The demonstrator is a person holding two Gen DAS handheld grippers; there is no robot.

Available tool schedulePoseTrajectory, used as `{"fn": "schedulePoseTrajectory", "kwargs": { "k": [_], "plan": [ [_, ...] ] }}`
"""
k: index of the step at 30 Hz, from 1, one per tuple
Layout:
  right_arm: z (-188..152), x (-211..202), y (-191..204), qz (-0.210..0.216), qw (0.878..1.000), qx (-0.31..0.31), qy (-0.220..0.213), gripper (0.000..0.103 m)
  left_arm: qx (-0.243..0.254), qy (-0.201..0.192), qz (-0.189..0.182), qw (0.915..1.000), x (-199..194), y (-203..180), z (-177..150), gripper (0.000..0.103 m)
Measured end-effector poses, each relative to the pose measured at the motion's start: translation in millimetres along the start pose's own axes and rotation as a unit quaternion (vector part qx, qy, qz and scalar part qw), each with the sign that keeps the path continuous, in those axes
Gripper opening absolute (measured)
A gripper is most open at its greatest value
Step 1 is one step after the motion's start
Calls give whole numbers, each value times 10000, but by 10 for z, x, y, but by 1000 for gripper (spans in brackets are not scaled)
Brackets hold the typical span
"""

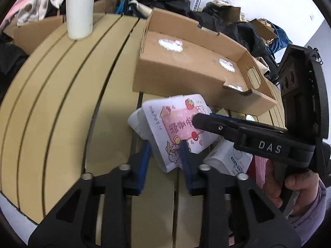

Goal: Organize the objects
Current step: 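Close both grippers on the pink printed card on the table, then lift the pink card with both grippers and carry it toward the cardboard box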

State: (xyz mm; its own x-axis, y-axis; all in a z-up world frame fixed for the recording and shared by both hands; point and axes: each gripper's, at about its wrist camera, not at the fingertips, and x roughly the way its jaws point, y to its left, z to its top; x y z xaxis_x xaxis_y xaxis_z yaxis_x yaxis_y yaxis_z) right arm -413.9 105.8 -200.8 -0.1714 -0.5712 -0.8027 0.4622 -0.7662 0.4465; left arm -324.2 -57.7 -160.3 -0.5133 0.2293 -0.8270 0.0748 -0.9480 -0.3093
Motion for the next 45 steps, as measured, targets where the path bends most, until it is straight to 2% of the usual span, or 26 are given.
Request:
{"fn": "schedulePoseTrajectory", "kwargs": {
  "k": [3,6,8,10,13,16,19,24,27,31,33,36,38,39,41,43,45],
  "plan": [
    [-23,-128,67,37,9999,68,-107,28,101,-142,40,9998,-229,-60,-13,17],
    [-170,-542,270,147,9989,-51,-434,19,119,-23,4,9999,-548,-116,-94,17],
    [-367,-835,408,199,9978,-57,-633,18,-1,-105,-299,9995,-829,-163,-240,17],
    [-683,-1103,574,-56,9962,-208,-842,18,37,-200,-456,9988,-1031,-268,-481,17],
    [-1205,-1359,654,-293,9943,-74,-1020,17,158,10,-557,9983,-1004,-417,-836,15],
    [-1543,-1427,567,-391,9936,272,-1027,15,222,339,-691,9968,-920,-541,-1085,15],
    [-1734,-1462,504,-412,9932,433,-997,14,414,425,-671,9960,-938,-681,-1213,15],
    [-1733,-1616,478,-450,9915,376,-1163,13,396,287,-780,9958,-1010,-712,-1179,10],
    [-1742,-1605,503,-424,9913,345,-1196,12,378,146,-673,9969,-1026,-647,-1154,10],
    [-1767,-1340,601,-289,9952,249,-902,12,213,162,-393,9989,-970,-352,-1188,10],
    [-1777,-1159,683,-205,9966,183,-781,12,163,247,-251,9992,-904,-184,-1234,10],
    [-1793,-799,775,-344,9982,75,-479,12,70,451,75,9989,-701,15,-1327,10],
    [-1810,-605,791,-379,9988,73,-297,12,38,638,149,9978,-607,61,-1388,11],
    [-1825,-543,800,-480,9985,52,-269,12,42,633,155,9979,-608,62,-1422,12],
    [-1842,-493,781,-609,9979,21,-197,13,32,612,72,9981,-625,65,-1451,23],
    [-1841,-494,728,-474,9987,78,-174,13,-13,581,40,9983,-635,92,-1474,46],
    [-1840,-522,692,-376,9990,129,-215,13,-85,585,69,9982,-616,132,-1497,50]
  ]
}}
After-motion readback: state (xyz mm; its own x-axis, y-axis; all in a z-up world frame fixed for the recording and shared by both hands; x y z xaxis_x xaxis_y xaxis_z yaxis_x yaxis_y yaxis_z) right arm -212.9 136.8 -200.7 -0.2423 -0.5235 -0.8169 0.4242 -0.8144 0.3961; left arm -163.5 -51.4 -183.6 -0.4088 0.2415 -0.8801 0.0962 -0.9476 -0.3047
